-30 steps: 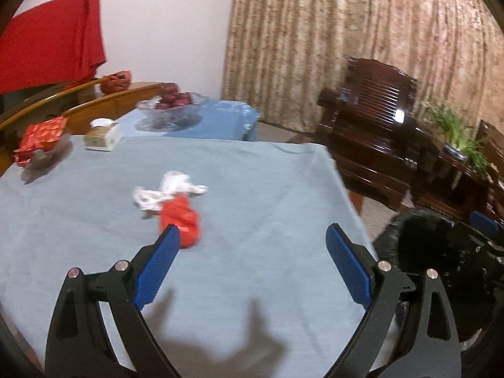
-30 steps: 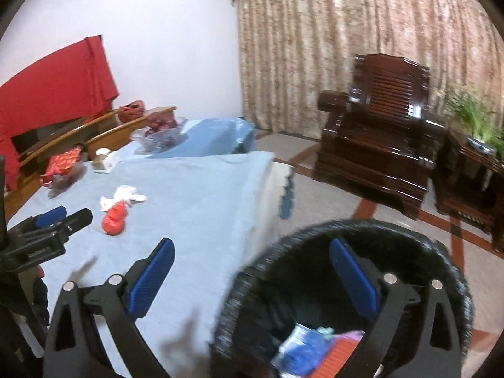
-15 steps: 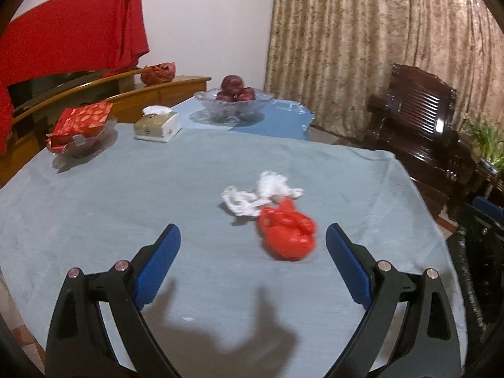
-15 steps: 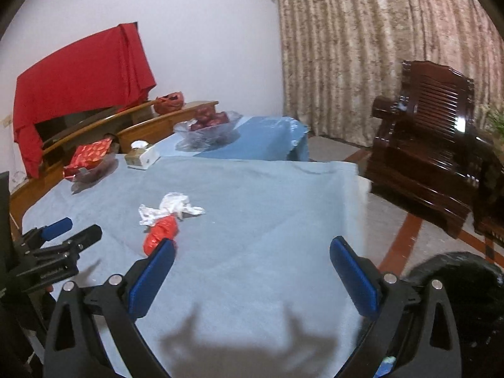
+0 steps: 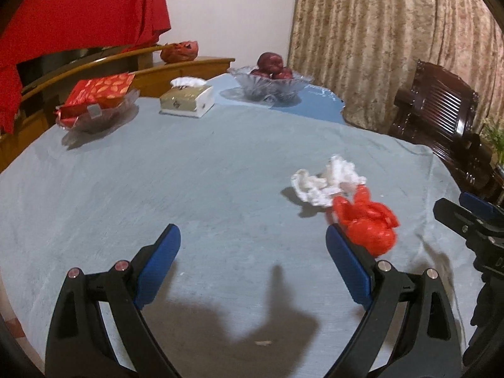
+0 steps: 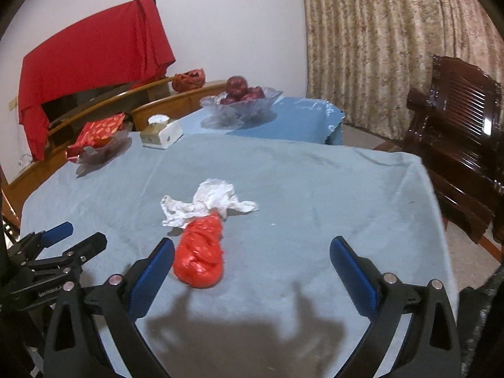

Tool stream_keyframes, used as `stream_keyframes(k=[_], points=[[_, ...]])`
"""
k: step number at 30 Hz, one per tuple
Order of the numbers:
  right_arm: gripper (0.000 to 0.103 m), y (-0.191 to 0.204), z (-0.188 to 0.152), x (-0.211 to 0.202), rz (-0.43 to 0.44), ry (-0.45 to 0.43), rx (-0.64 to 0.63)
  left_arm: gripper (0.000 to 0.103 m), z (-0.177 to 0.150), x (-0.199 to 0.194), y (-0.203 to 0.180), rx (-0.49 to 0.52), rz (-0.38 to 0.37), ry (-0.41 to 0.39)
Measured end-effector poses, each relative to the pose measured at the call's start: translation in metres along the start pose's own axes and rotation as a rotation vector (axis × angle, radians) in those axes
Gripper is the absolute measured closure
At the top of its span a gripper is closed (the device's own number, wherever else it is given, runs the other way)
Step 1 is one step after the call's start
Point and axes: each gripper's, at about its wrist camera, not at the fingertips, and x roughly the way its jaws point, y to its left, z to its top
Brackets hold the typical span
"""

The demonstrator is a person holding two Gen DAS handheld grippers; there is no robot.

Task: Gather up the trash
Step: 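Grasp the red plastic bag with the right tool, then grasp the white tissue with the left tool while the right tool holds the red bag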

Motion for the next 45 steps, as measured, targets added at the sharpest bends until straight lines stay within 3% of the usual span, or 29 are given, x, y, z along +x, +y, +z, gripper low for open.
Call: stream_keyframes(k=[9, 15, 17, 20, 24, 34, 45], points=[[0.012, 0.031, -0.005, 0.039, 0.028, 0.080, -0.050, 0.012, -0.006, 0.012, 0.019, -0.045, -0.003, 0.029], [0.039, 0.036, -0.012, 0.057, 0.054, 0.156, -0.062, 0.012, -0.007, 0.014, 0.022, -0.062, -0.006, 0.037], [0.058, 0.035, -0.013, 0.059, 0.081, 0.168, -0.057, 0.012, -0.007, 0.014, 0.021, -0.056, -0.005, 0.039], [0.062, 0.030, -0.013, 0.057, 0.113, 0.173, -0.038, 0.012, -0.006, 0.014, 0.018, -0.043, -0.001, 0.040], [0.064, 0.020, -0.012, 0.048, 0.115, 0.152, -0.020, 0.012, -0.001, 0.018, 0.011, -0.029, -0.007, 0.040], [0.064, -0.040, 0.009, 0.038, -0.005, 0.089, 0.032, 0.012, 0.027, 0.050, -0.039, 0.026, -0.075, 0.038], [0.064, -0.069, 0.013, 0.051, -0.042, 0.084, 0.034, 0.012, 0.047, 0.114, -0.086, 0.054, -0.115, 0.138]])
